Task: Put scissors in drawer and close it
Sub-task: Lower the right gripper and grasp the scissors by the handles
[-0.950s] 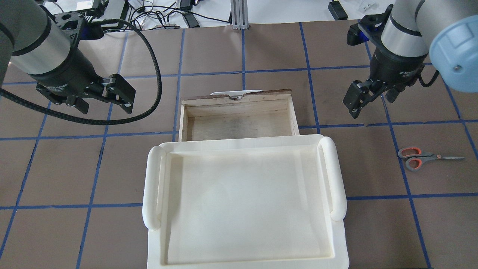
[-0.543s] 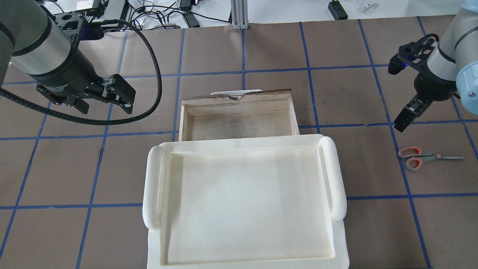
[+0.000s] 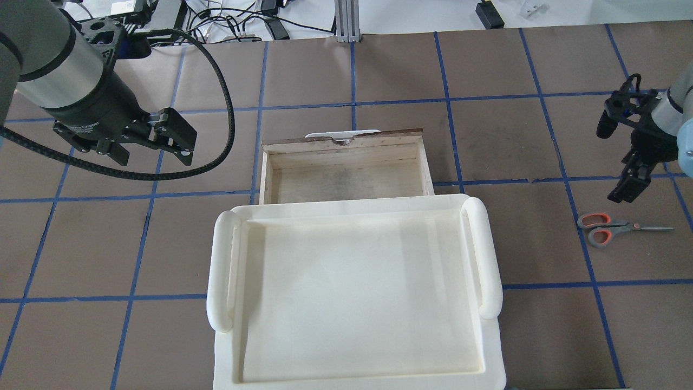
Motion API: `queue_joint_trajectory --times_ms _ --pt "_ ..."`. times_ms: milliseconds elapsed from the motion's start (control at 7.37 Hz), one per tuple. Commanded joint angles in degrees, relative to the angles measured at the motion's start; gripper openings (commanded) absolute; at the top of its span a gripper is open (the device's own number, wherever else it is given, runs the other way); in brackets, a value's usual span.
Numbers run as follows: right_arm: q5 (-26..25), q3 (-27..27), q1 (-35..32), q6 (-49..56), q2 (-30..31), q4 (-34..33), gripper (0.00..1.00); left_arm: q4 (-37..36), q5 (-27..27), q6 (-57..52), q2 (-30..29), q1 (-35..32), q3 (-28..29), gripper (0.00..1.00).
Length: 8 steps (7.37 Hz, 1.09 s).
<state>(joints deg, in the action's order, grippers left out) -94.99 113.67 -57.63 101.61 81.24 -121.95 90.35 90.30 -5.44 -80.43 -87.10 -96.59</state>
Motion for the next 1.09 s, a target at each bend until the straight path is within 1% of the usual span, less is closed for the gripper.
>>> queue_joint_trajectory --times_ms 0,136,271,407,543,950 --pt "2.69 7.83 5.76 15.92 -1.69 -13.4 0.95 0.0 -0.3 0.08 0.01 0.0 0.0 1.0" --pt "3.23 11.45 6.12 18.95 -1.7 -17.49 0.95 0.0 0.05 0.08 0.09 0.0 0.0 1.0" --pt "4.1 12.18 7.52 23.16 -1.78 -18.31 0.93 0.0 -0.3 0.08 -0.08 0.0 0.0 1.0" --pt "5.59 12.62 9.01 26.33 -2.39 -18.23 0.92 -0.44 -0.47 1.13 -0.78 0.0 0.0 1.0" --pt "5.78 12.89 9.2 29.06 -4.4 -18.49 0.92 0.08 -0.3 0.96 -0.17 -0.09 0.0 1.0" --pt "6.57 12.89 9.38 31.9 -5.56 -20.07 0.82 0.09 -0.47 1.05 -0.34 -0.09 0.0 1.0"
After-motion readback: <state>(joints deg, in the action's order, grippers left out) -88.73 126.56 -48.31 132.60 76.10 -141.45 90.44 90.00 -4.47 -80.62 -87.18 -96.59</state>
